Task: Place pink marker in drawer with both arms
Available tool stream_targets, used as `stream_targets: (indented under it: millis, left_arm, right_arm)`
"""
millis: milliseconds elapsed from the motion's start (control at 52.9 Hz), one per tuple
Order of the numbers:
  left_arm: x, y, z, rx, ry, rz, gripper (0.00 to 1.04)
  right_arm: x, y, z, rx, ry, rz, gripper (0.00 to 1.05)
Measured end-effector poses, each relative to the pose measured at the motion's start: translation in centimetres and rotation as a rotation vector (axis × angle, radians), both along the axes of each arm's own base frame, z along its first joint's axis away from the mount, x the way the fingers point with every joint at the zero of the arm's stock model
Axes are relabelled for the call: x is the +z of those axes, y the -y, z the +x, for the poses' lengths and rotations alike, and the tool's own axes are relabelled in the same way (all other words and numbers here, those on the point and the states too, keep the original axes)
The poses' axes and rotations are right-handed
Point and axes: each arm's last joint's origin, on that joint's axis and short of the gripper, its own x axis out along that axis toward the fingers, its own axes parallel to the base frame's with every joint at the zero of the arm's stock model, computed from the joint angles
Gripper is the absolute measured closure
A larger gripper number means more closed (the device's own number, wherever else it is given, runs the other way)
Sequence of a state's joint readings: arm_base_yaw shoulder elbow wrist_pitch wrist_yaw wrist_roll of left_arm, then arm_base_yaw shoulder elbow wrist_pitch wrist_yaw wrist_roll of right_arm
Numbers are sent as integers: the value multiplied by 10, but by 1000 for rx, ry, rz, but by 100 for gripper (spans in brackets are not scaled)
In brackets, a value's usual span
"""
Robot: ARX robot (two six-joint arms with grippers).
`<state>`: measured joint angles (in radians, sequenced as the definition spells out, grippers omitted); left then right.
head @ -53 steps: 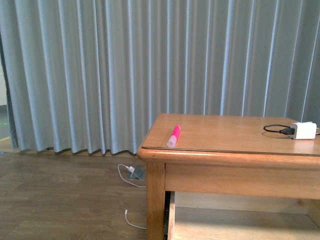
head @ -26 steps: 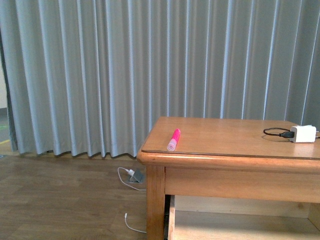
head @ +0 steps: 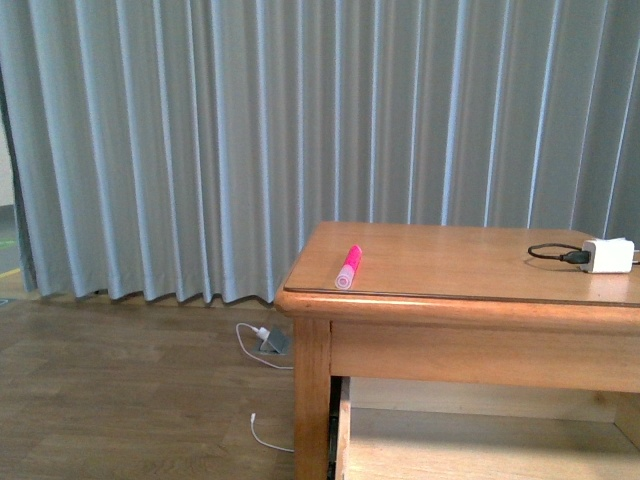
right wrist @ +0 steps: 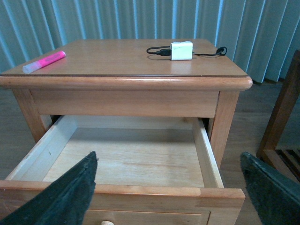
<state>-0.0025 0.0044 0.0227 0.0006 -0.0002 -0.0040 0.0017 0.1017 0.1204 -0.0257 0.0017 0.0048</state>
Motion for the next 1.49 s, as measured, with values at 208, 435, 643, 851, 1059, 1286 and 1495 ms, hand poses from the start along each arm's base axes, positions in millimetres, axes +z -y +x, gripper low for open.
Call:
stream_targets:
  millis: [208,435,643,851,1059,1286,1495]
  left_arm:
    - [0,0,0,0,0,0,6]
    - [0,0,0,0,0,0,6]
    - [-1,5,7,206,-89,-72,6]
    - [44,24,39,50,-146,-113,6]
    - [77,46,89,-108,-151,-41,6]
    - [103,89,148,-225,-140,27,6]
    - [114,123,204,-238,-155,43,6]
  right_arm:
    - [0,0,0,0,0,-1,8]
    - [0,0,0,0,0,-1,8]
    - [0,0,0,-1,0,0,8]
    - [0,0,0,0,0,-1,8]
    - [0,0,0,0,0,-1,8]
    - [0,0,0,0,0,-1,8]
    - [0,0,0,0,0,-1,8]
